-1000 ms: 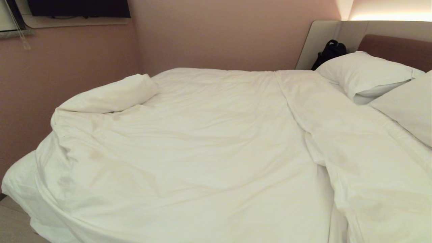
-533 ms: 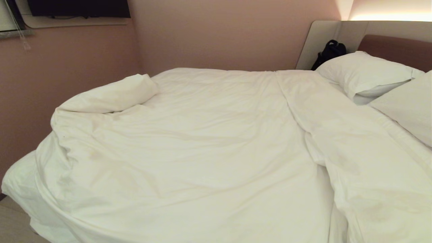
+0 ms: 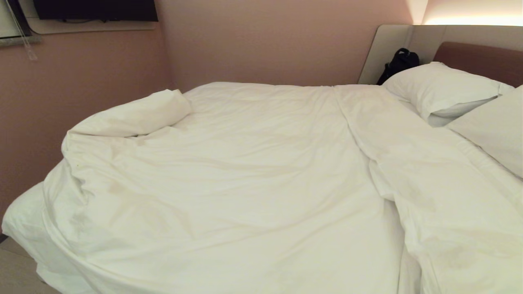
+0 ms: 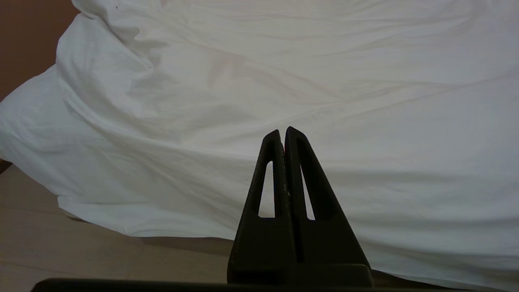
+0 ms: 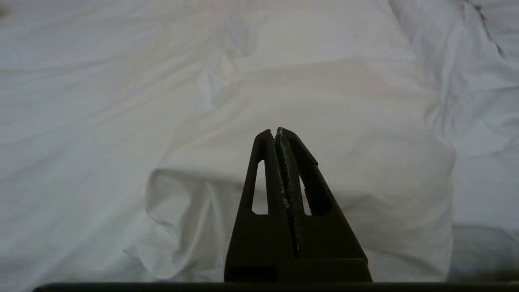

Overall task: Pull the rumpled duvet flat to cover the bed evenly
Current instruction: Flatten the corners of the folded blanket

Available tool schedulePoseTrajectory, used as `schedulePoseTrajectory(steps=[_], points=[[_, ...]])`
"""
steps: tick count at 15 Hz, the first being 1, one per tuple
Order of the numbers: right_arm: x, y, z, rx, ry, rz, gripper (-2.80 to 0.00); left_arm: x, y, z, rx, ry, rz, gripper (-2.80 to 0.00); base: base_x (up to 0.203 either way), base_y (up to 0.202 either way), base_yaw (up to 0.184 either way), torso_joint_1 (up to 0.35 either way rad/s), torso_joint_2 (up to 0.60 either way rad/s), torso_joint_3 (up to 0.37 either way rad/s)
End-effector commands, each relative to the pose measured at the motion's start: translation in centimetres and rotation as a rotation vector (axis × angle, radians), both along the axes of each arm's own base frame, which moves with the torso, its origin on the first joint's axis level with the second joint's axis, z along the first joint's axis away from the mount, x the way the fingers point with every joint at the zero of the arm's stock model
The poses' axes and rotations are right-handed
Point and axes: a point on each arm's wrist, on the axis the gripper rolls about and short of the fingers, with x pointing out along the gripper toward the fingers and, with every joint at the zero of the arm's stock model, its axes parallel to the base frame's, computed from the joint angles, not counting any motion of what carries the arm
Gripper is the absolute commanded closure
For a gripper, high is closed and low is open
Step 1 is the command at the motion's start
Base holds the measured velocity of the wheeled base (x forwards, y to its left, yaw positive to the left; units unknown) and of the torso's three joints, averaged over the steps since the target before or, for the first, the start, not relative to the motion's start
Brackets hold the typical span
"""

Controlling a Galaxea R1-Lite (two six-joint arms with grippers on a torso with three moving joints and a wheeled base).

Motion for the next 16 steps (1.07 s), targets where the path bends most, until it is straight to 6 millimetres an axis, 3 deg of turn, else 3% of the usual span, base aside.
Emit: schedulePoseTrajectory(steps=[1,12,16], points=[[0.1,0.0,1.4,-0.004,-0.166,0.020,0.00,0.0,0.0,0.0,0.000,-0.001,0.000,0.00,0.000,0.000,0.000,0.000,0.00,0.000],[1.9,0.0,-2.9,-0.099,0.009,0.031,0.00,0.0,0.0,0.0,0.001,-0.001,0.000,0.00,0.000,0.000,0.000,0.000,0.00,0.000],[2.1,0.2,-3.7,-0.160,0.039,0.119,0.00,0.0,0.0,0.0,0.000,-0.001,0.000,0.00,0.000,0.000,0.000,0.000,0.00,0.000]])
